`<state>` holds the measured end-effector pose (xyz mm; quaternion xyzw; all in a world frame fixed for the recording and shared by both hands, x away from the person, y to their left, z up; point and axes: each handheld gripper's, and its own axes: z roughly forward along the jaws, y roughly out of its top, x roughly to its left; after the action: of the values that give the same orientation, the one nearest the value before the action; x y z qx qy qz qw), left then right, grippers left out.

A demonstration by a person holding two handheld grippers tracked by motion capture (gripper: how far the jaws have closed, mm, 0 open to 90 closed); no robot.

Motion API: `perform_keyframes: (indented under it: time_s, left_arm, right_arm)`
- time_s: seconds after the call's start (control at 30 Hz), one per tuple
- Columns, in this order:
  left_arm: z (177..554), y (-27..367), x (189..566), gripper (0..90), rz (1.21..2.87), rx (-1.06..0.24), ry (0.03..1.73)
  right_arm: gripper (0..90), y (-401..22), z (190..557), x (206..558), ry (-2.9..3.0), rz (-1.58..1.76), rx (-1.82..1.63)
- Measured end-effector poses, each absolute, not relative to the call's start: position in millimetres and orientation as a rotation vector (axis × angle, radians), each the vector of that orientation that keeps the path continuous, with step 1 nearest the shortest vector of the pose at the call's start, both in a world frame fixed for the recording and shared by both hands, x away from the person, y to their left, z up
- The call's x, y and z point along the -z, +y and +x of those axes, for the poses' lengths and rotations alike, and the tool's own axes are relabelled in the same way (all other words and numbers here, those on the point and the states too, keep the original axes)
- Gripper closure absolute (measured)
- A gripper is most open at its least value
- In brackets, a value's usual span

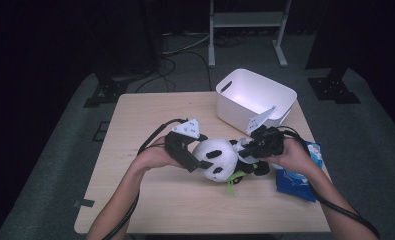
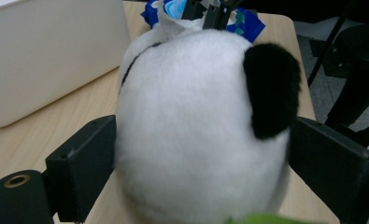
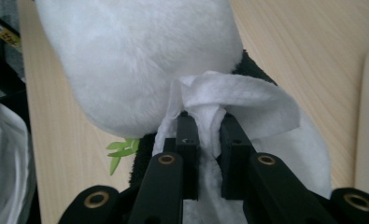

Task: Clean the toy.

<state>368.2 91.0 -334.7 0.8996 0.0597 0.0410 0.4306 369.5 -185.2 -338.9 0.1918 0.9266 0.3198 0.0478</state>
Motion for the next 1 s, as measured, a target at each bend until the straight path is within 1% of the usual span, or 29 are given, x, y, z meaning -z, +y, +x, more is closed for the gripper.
perform_keyframes:
  time_s: [0.1,0.17,0.3,0.33,0.4,0.47,0.53,0.8,1.0]
  left_arm:
    - [370,95,337,8.3,2.257,-0.123,0.175]
    - [372,96,343,8.3,2.263,-0.104,0.189]
    - [375,89,357,4.3,2.263,-0.075,0.201]
    - [376,88,359,6.6,2.25,-0.063,0.198]
    - [377,90,357,15.9,2.224,-0.062,0.215]
    - [377,93,352,24.3,2.223,-0.085,0.191]
    - [376,94,346,28.2,2.216,-0.083,0.185]
    - [368,99,313,29.8,2.208,-0.107,0.135]
    - [368,103,309,30.0,2.2,-0.096,0.137]
  right_arm:
    - [80.1,-190,372,339,2.806,0.612,-0.97]
    - [80.1,-193,374,340,2.802,0.631,-0.978]
    - [80.0,-194,374,341,2.8,0.634,-0.99]
    - [80.0,-194,374,341,2.799,0.635,-0.987]
    - [80.0,-194,375,341,2.797,0.637,-0.99]
    - [80.1,-196,375,341,2.798,0.66,-1.033]
    - [80.2,-198,376,340,2.795,0.676,-1.088]
    - [80.5,-193,372,344,2.834,0.659,-1.2]
    - [80.5,-186,372,351,2.863,0.638,-1.208]
